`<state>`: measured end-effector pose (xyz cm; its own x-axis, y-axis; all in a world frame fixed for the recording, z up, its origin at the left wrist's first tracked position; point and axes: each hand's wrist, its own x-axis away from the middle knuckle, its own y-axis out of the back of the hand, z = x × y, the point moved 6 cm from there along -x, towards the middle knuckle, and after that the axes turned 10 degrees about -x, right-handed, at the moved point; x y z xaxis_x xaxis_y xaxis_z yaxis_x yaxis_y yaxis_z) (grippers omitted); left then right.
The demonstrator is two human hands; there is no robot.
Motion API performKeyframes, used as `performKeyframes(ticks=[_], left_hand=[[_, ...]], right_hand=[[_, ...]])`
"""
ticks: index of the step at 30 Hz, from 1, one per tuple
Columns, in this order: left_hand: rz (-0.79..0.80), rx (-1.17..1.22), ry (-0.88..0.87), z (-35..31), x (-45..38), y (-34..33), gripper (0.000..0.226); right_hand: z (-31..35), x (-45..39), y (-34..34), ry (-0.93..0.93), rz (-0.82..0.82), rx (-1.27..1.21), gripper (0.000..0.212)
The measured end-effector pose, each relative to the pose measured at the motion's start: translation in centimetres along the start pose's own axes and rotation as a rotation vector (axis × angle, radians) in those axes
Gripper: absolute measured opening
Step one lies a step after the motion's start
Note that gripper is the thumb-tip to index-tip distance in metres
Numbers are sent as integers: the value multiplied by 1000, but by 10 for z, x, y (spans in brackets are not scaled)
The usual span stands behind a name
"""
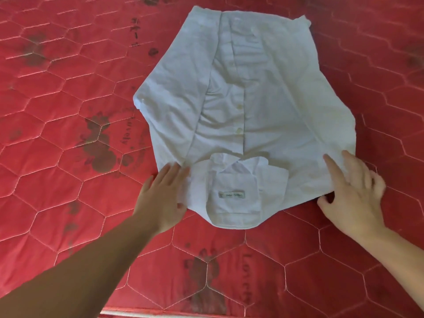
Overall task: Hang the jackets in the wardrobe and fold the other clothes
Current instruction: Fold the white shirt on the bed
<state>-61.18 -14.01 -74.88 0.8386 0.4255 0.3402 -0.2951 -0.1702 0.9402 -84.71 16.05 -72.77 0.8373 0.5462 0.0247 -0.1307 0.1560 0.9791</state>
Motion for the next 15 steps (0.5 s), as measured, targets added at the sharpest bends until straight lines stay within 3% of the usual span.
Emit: performKeyframes(ticks=[3,6,10,13,15], left_hand=[[-116,-5,-75,-2,-9,3,64],[-228,-20,-175,1,-8,1,54],[-232,-73,-283,11,7,-10,63],[-182,-83,-292,16,21,-10,67],[-153,23,-188,15,26,0,72]], right_hand=[[-10,-6,-10,-118,104,-105,83],[1,-7,-17,124,119,-177,58],[7,17,-12,391,154,-30,59],[5,34,-1,368,216,-112,65],[3,40,8,167,172,-267,67]])
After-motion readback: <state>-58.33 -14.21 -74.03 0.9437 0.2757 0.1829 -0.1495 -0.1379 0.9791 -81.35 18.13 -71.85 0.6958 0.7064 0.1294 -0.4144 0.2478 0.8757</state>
